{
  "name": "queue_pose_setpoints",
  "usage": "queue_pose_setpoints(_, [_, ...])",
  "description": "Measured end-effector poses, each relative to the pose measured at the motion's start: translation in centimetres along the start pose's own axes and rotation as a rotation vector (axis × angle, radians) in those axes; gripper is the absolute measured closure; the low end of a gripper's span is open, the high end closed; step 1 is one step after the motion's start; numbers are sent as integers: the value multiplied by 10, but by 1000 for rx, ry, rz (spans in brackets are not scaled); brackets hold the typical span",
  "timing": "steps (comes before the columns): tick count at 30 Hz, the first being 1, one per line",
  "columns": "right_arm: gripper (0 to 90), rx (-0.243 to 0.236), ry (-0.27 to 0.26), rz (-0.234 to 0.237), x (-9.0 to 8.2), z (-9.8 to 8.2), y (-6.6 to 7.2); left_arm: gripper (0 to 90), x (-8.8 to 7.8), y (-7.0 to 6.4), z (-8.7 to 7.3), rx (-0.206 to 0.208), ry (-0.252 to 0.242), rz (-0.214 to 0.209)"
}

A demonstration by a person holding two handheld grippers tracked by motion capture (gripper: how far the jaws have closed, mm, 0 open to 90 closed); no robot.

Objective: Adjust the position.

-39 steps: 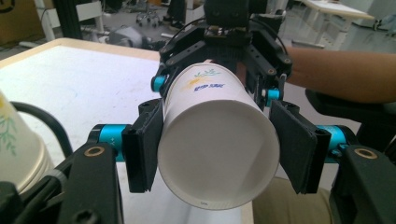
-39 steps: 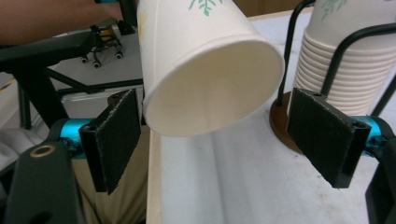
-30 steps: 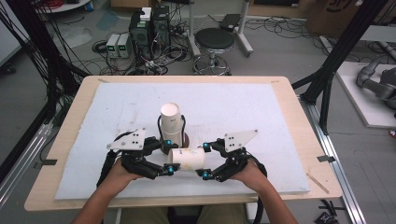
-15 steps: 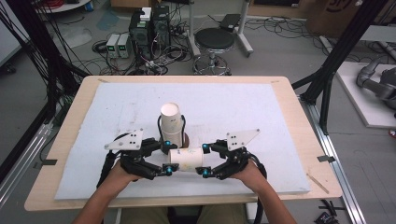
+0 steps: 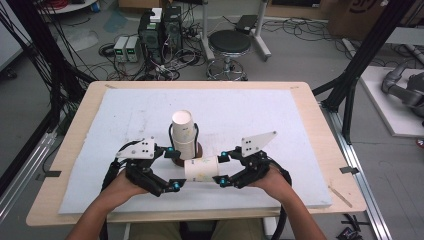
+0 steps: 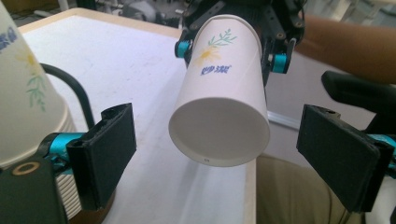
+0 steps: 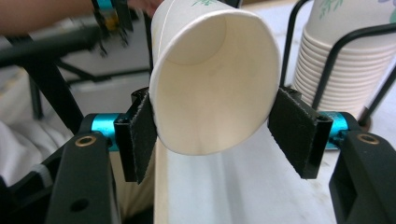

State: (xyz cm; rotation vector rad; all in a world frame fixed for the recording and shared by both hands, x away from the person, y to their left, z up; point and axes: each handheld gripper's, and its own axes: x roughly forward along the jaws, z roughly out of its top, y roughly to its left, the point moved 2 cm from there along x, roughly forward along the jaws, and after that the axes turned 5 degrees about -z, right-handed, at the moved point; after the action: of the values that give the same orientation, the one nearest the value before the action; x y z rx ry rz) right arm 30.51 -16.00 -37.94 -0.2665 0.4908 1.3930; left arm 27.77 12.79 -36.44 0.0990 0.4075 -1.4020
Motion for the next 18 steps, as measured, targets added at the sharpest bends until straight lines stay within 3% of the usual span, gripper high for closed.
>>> queue_pose_setpoints(7, [352, -59, 135, -32, 3, 14, 1, 124, 0, -1, 5, 31, 95, 36])
queue_pose_setpoints(18, [351, -155, 285, -52, 12, 38, 6, 134, 7, -2, 7, 50, 172, 51])
